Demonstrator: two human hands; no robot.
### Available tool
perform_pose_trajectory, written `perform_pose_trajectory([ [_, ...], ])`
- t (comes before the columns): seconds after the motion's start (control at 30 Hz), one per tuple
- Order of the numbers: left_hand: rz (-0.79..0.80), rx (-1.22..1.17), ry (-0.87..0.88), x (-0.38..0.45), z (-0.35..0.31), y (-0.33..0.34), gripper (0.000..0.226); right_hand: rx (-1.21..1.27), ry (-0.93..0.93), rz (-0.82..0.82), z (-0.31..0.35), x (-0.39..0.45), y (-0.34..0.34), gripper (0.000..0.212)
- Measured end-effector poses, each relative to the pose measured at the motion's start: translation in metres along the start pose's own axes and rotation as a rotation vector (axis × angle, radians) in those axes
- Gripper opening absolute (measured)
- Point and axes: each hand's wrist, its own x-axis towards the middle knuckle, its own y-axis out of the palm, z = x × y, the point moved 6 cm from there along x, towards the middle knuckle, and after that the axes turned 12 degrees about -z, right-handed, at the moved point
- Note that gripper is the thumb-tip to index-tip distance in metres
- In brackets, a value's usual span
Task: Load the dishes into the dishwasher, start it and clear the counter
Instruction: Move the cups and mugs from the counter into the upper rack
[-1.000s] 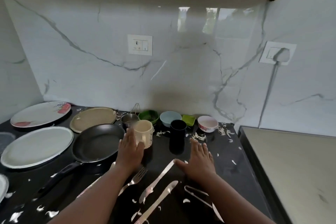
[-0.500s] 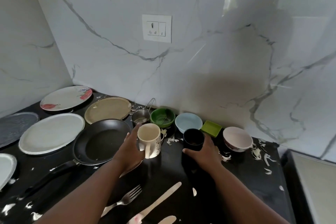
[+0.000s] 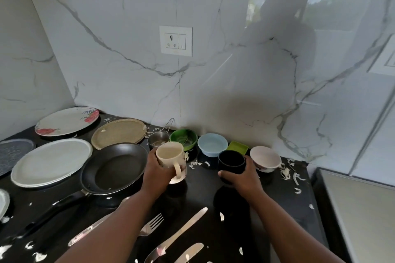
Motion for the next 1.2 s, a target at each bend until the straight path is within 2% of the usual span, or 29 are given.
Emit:
perform_pose_trajectory([
  [0.07,0.015,-0.266,-0.117,-0.006,-0.013,-0.002,0.083,0.198,0.103,-0.019,0.013,-0.014,-0.012,0.062],
  [0.13,0.075,-0.524,-0.259,-0.018,-0.028,-0.003,0.079,0.431,0.238,0.030,0.027,-0.036,-0.018,0.053],
  [0.2,0.156,-0.649,-0.394,-0.036,-0.043,-0.006,0.070,0.627,0.331,0.106,0.046,-0.067,-0.022,0.050],
  [0.3,0.427,-0.617,-0.498,-0.073,-0.064,-0.013,0.065,0.800,0.367,0.117,0.070,-0.122,-0.027,0.057],
  [0.43,0.778,-0.626,-0.711,-0.137,-0.079,-0.031,0.063,0.969,0.352,0.078,0.088,-0.202,-0.031,0.042],
  [0.53,0.928,-0.643,-0.829,-0.182,-0.082,-0.043,0.067,1.038,0.328,0.009,0.088,-0.250,-0.053,0.038],
  [0.63,1.072,-0.644,-0.863,-0.226,-0.090,-0.047,0.062,1.031,0.327,-0.104,0.081,-0.293,-0.091,0.030],
  [0.7,1.158,-0.587,-0.840,-0.260,-0.094,-0.045,0.058,0.993,0.333,-0.198,0.073,-0.322,-0.123,0.030],
  [0.8,1.285,-0.490,-0.802,-0.321,-0.104,-0.037,0.059,0.951,0.339,-0.352,0.055,-0.367,-0.175,0.040],
  [0.93,1.444,-0.463,-0.906,-0.409,-0.114,-0.020,0.061,0.955,0.346,-0.540,0.022,-0.428,-0.241,0.039],
  [1.2,1.520,-0.124,-0.890,-0.610,-0.076,0.024,0.069,1.037,0.513,-0.844,-0.089,-0.561,-0.364,0.049],
])
